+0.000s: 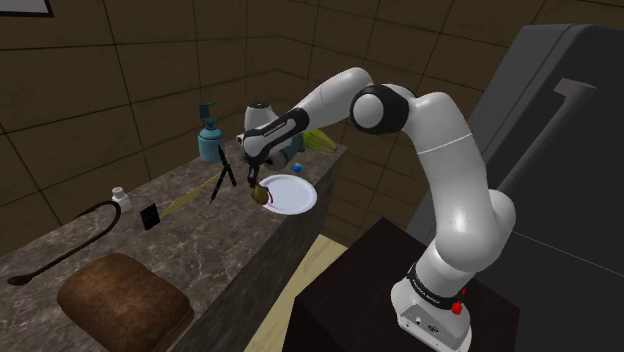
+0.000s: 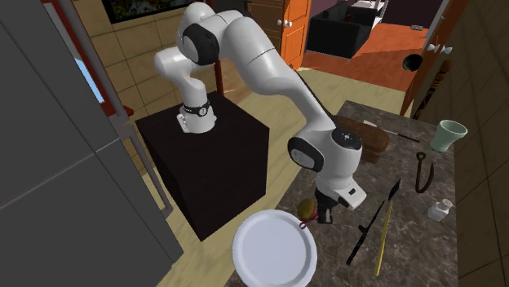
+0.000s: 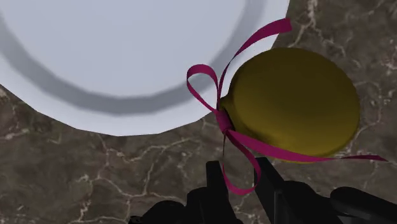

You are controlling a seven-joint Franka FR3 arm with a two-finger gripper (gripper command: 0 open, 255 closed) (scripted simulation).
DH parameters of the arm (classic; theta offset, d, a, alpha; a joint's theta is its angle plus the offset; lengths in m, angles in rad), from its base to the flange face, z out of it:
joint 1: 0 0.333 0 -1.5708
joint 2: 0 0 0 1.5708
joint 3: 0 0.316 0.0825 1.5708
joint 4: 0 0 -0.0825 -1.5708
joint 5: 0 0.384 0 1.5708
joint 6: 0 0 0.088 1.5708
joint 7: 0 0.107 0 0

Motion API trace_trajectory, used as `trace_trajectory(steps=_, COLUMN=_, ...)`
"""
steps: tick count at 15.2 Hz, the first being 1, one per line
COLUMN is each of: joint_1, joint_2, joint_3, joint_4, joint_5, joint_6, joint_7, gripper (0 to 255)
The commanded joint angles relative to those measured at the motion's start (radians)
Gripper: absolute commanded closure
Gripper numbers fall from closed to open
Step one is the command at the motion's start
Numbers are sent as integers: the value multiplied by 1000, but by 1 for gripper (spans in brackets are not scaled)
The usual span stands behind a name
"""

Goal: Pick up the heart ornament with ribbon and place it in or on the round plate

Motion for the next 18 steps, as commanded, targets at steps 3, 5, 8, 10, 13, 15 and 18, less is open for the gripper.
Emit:
trace_trajectory(steps=3, joint_1=-72, joint_2=-9, joint_3=-2, joint_4=-12, joint_5=8, joint_6=4, joint_7=-79, gripper=255)
trace_trajectory(steps=5, joint_1=-109, joint_2=-12, joint_3=-3, joint_4=-16, joint_5=12, joint_6=5, joint_7=-118, gripper=255)
trace_trajectory(steps=8, joint_1=-163, joint_2=-12, joint_3=-5, joint_4=-12, joint_5=18, joint_6=2, joint_7=-179, gripper=255)
trace_trajectory(steps=10, joint_1=-171, joint_2=-1, joint_3=-7, joint_4=-8, joint_5=18, joint_6=8, joint_7=-189, gripper=255)
trace_trajectory(steps=13, joint_1=-168, joint_2=30, joint_3=-11, joint_4=2, joint_5=14, joint_6=29, joint_7=-187, gripper=255)
trace_trajectory(steps=15, joint_1=-166, joint_2=51, joint_3=-14, joint_4=10, joint_5=12, joint_6=42, joint_7=-186, gripper=255)
trace_trajectory(steps=18, joint_1=-163, joint_2=84, joint_3=-18, joint_4=24, joint_5=9, joint_6=61, joint_7=-185, gripper=255)
